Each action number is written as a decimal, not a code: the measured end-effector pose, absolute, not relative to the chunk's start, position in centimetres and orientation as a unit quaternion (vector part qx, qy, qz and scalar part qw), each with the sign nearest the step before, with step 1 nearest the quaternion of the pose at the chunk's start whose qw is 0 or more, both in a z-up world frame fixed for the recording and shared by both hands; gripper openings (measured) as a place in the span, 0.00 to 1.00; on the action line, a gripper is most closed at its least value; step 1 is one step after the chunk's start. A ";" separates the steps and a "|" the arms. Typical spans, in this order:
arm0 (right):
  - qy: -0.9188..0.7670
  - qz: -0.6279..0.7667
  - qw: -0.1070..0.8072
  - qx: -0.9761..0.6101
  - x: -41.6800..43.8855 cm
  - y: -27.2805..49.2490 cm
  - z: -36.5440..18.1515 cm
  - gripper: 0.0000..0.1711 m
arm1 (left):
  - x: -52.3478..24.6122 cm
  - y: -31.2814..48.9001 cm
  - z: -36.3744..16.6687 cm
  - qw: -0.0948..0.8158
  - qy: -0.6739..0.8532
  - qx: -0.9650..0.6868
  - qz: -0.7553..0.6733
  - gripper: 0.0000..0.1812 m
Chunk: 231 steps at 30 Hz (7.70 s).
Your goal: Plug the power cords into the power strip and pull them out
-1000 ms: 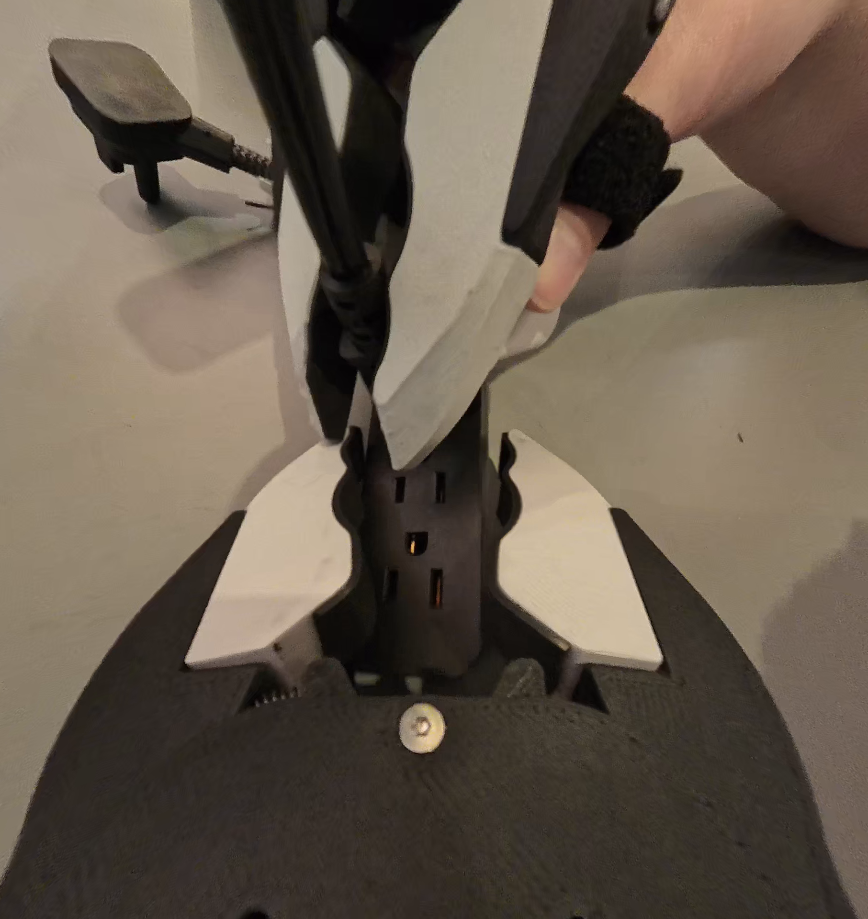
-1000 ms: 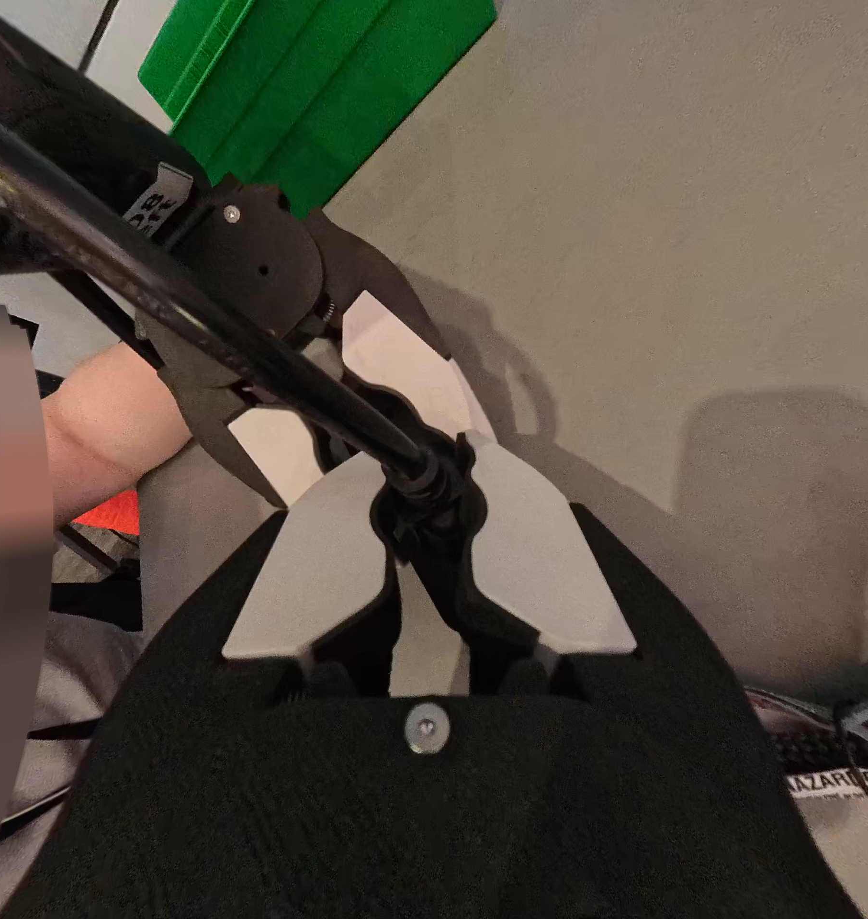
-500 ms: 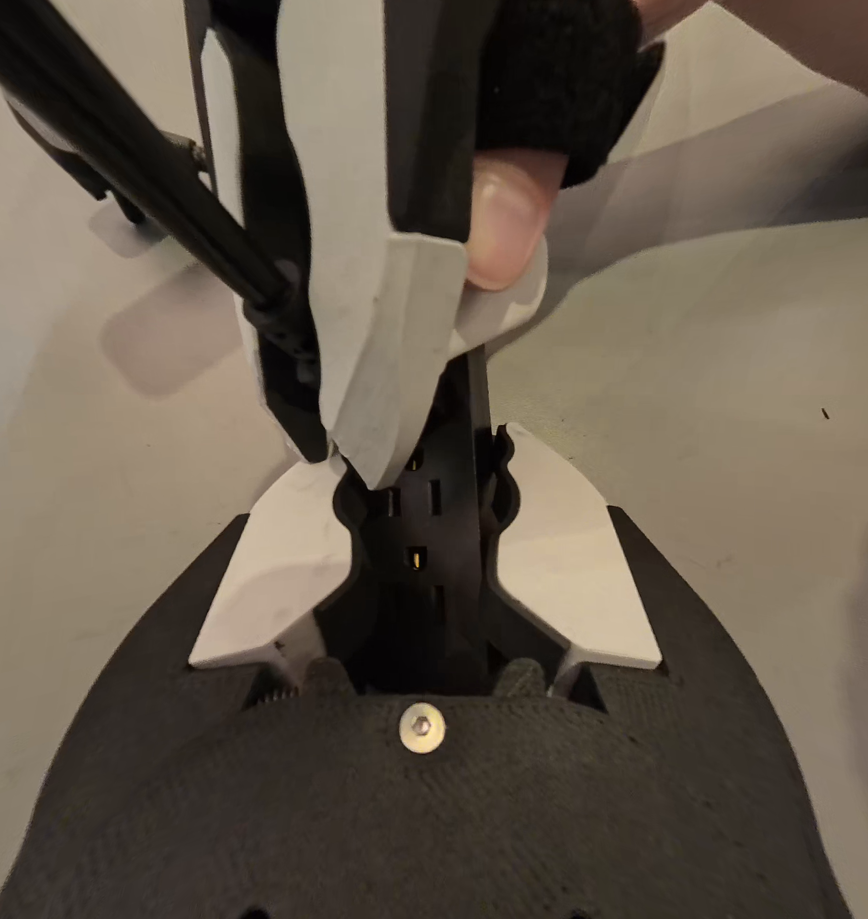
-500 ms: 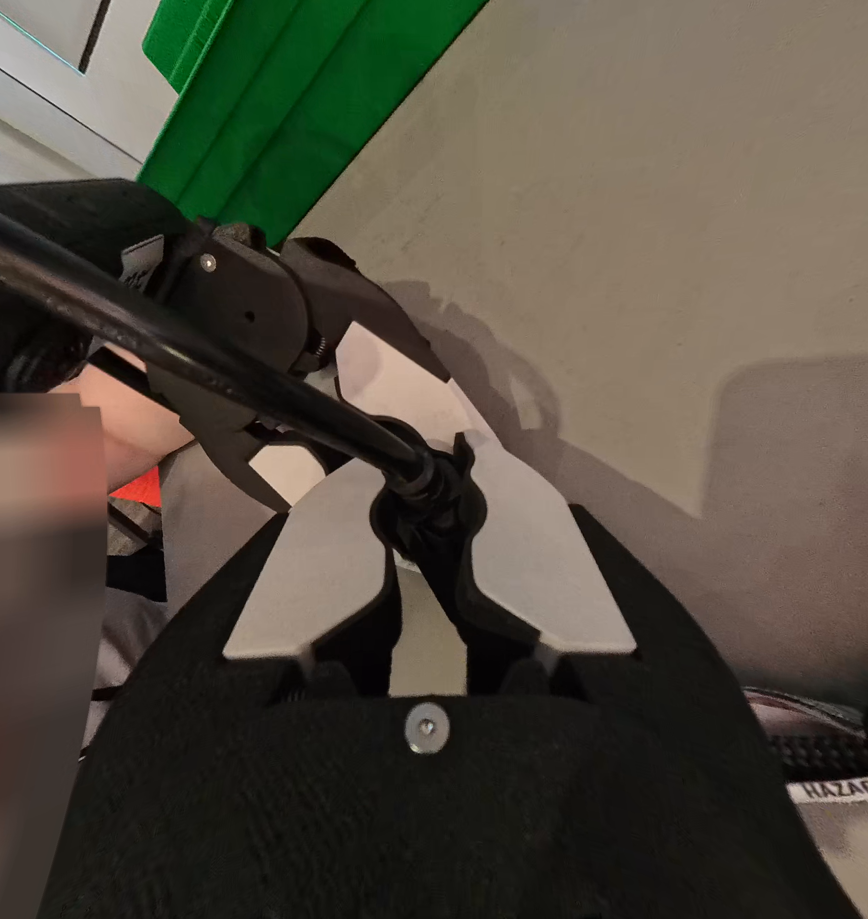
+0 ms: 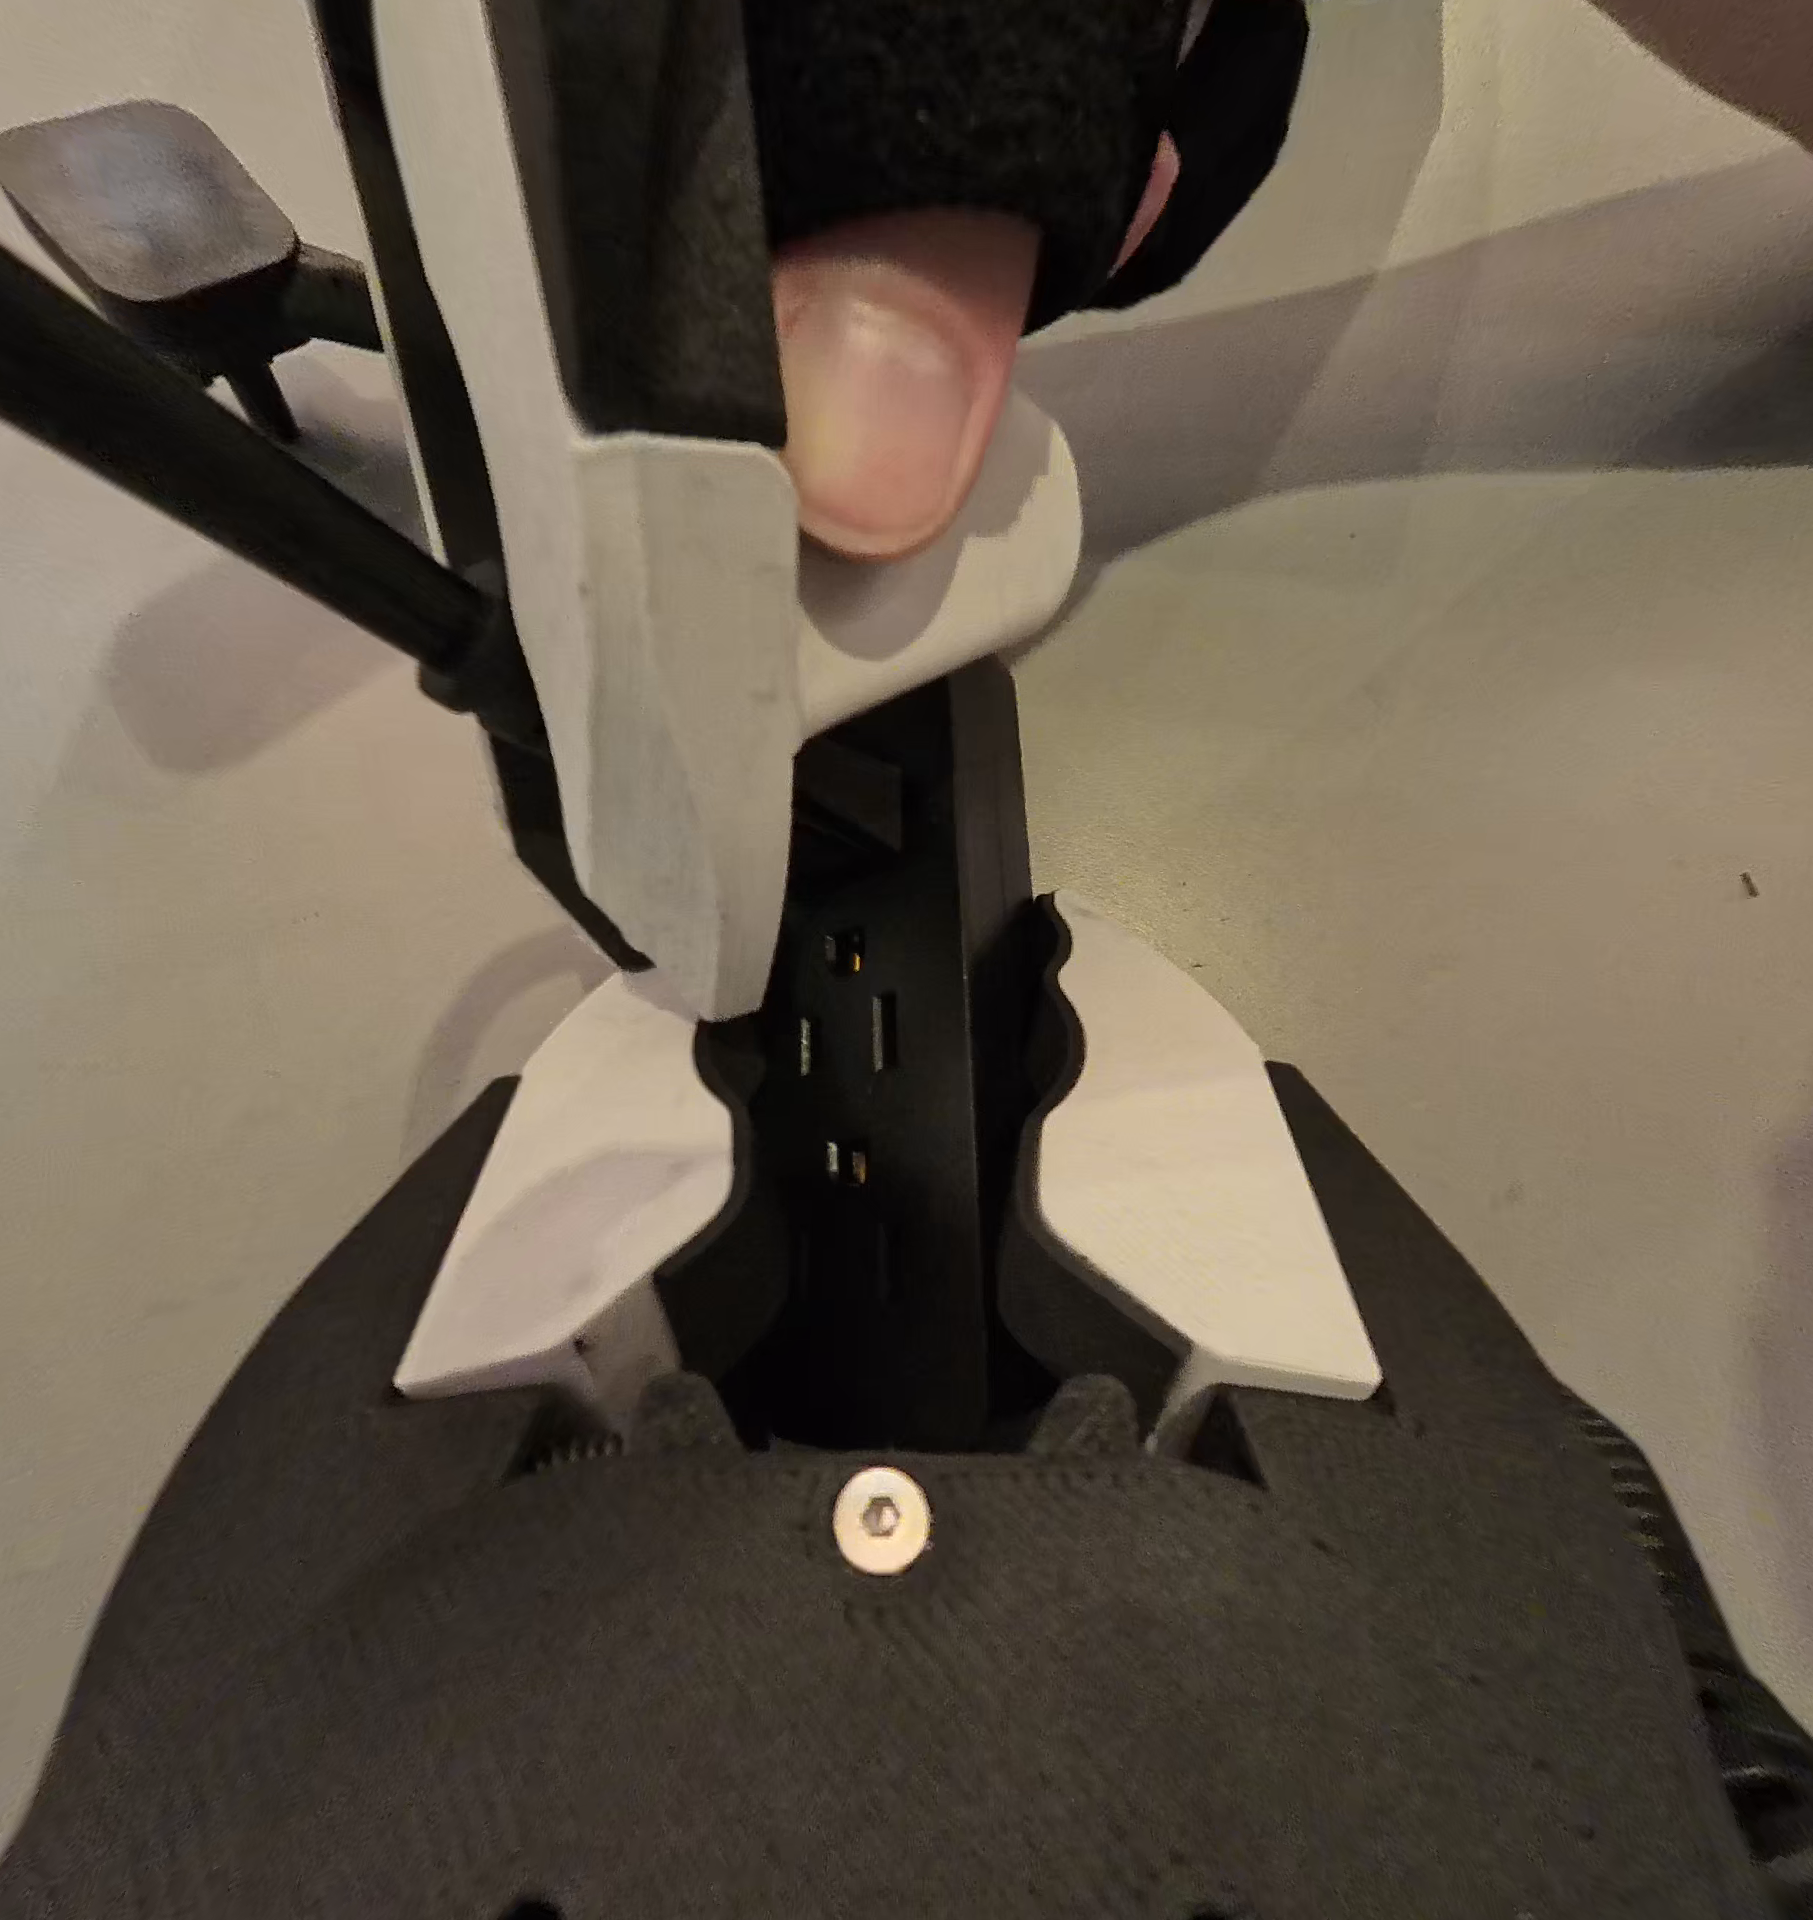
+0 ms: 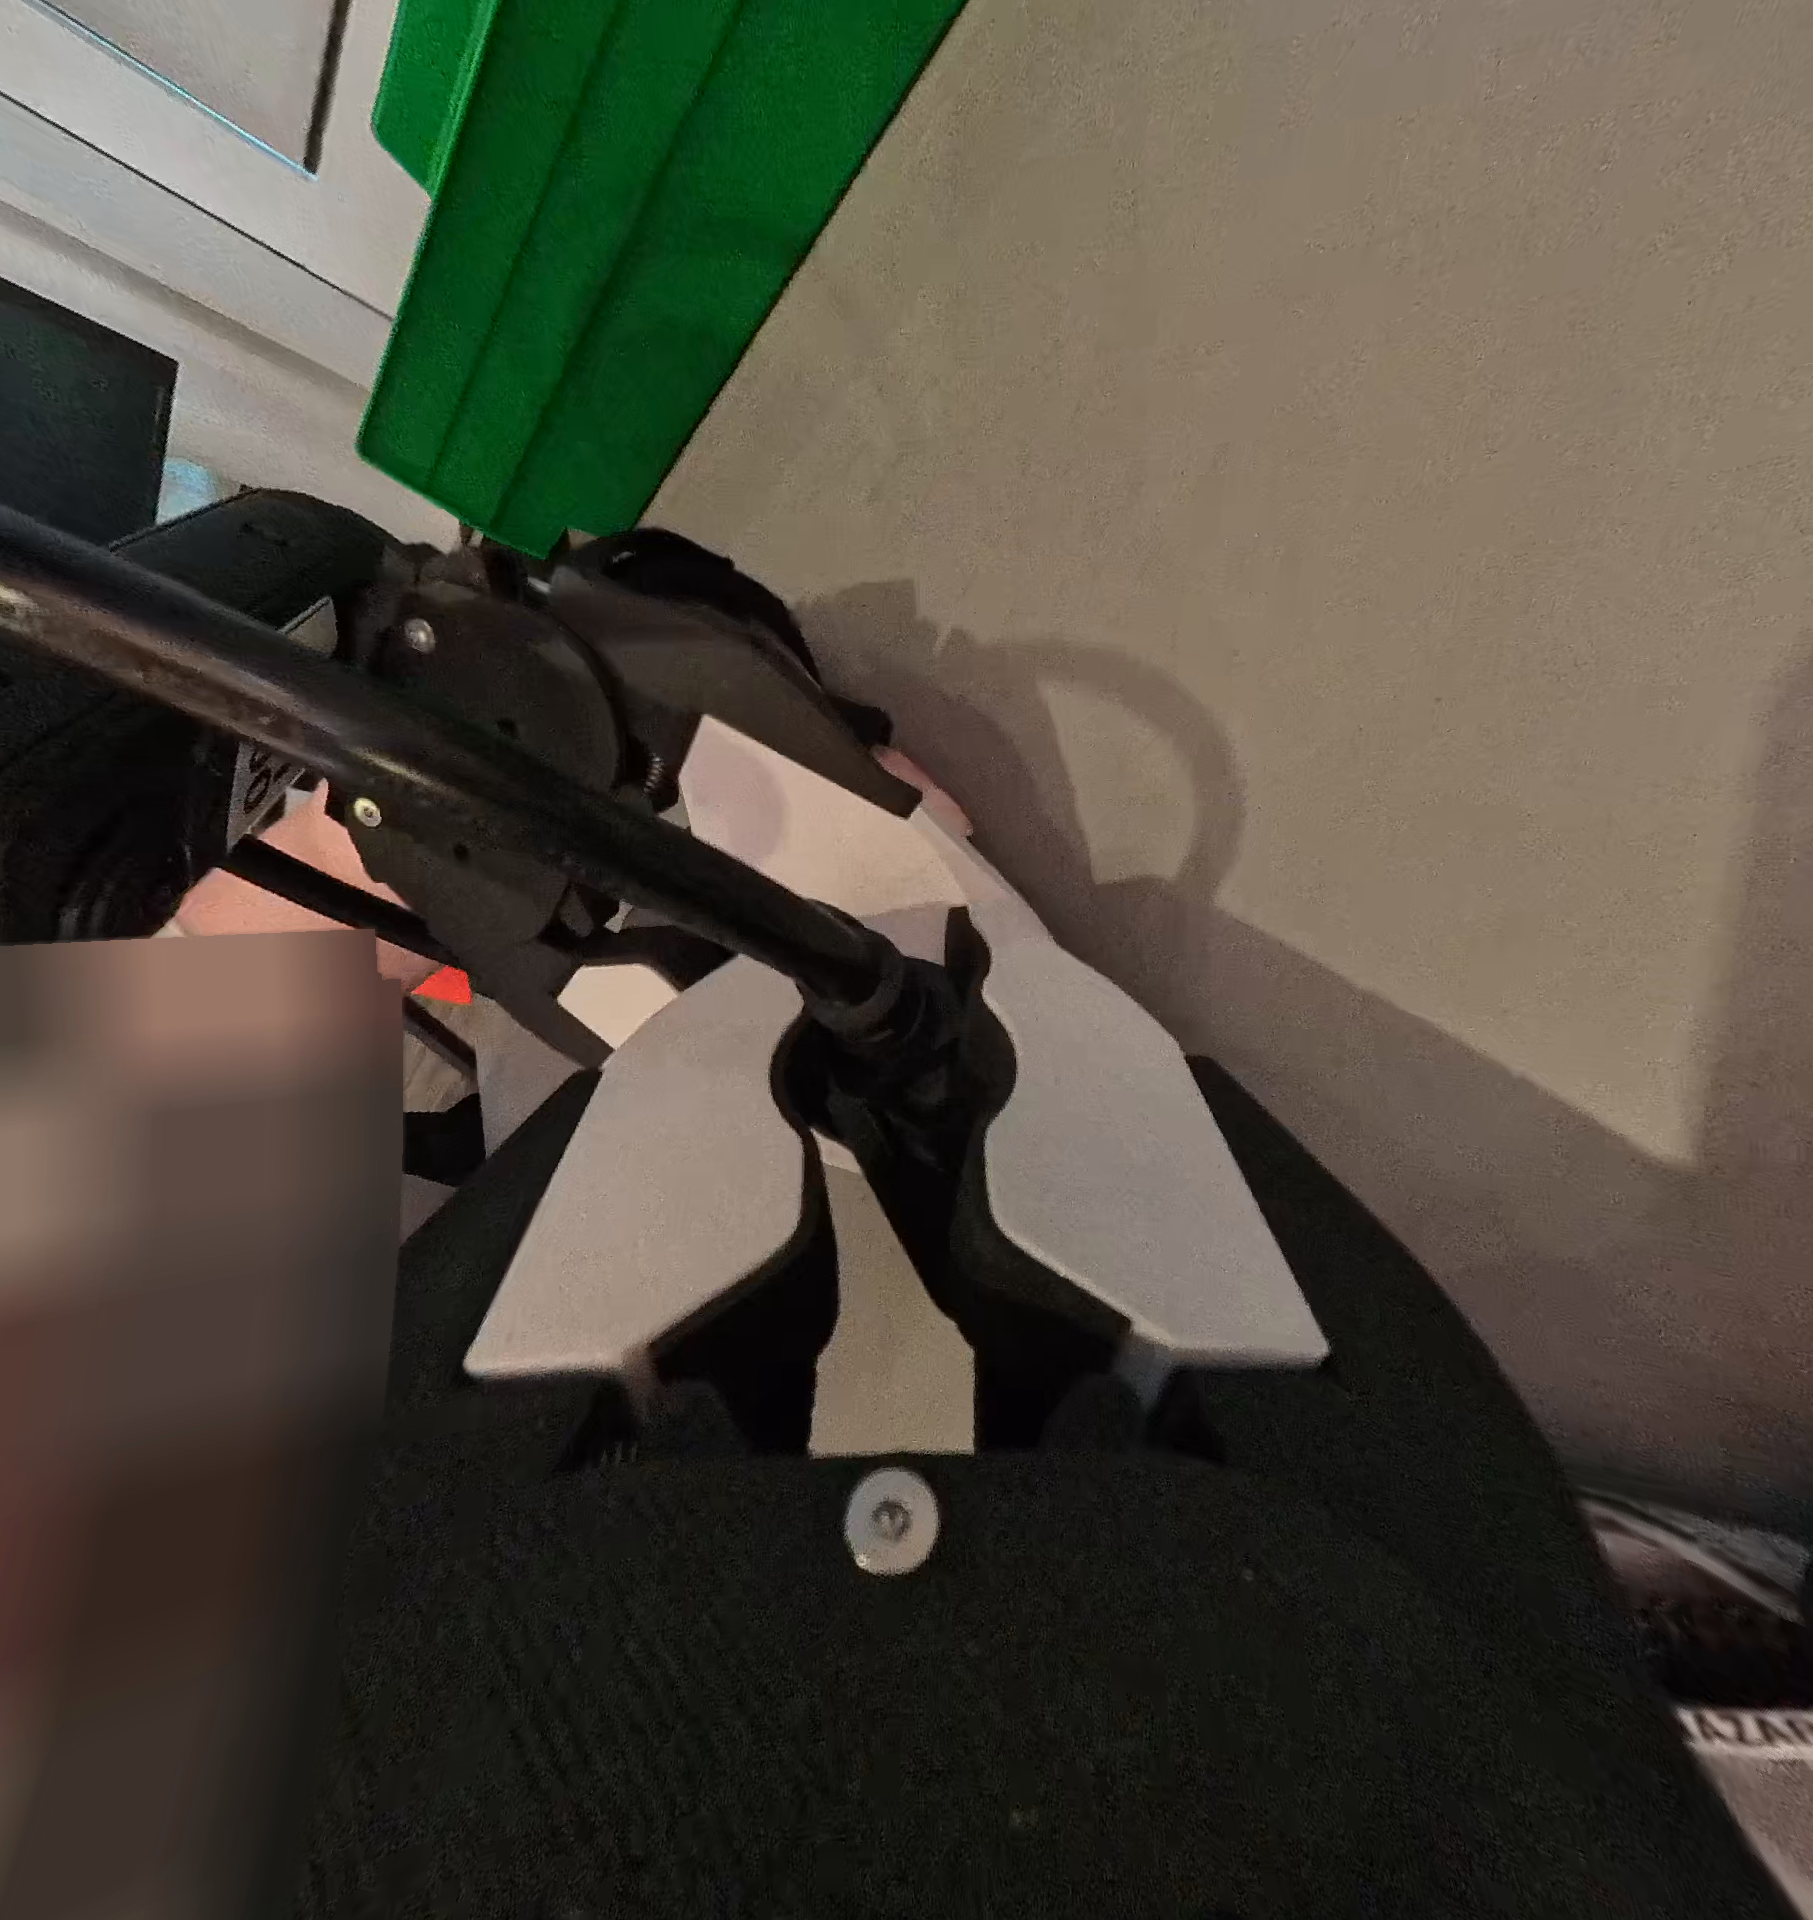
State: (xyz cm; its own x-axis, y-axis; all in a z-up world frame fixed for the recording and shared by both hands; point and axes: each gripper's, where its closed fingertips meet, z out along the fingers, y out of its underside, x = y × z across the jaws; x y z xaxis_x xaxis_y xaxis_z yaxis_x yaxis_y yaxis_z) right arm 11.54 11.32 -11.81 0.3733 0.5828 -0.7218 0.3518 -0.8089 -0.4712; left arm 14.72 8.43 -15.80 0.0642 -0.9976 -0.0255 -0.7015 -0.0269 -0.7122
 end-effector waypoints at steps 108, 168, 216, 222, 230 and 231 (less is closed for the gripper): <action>-0.649 -0.035 0.482 -0.588 13.5 8.0 -9.6 0.45 | 13.6 5.1 -15.9 0.244 0.683 -0.626 -0.285 0.26; -0.640 -0.006 0.329 -0.694 14.5 8.9 -11.0 0.64 | 14.5 4.1 -15.8 0.252 0.700 -0.602 -0.291 0.25; -0.732 0.025 0.351 -0.583 13.9 7.4 -10.9 0.54 | 14.4 3.5 -15.8 0.242 0.719 -0.579 -0.299 0.25; -0.723 0.067 0.320 -0.609 13.8 7.7 -11.4 0.56 | 14.4 3.5 -15.8 0.242 0.719 -0.578 -0.299 0.25; -0.716 0.002 0.377 -0.587 13.7 6.3 -11.1 0.46 | 14.8 3.3 -15.7 0.249 0.715 -0.581 -0.298 0.24; -0.709 -0.007 0.391 -0.587 13.8 6.2 -11.0 0.45 | 14.8 3.3 -15.7 0.249 0.714 -0.582 -0.298 0.23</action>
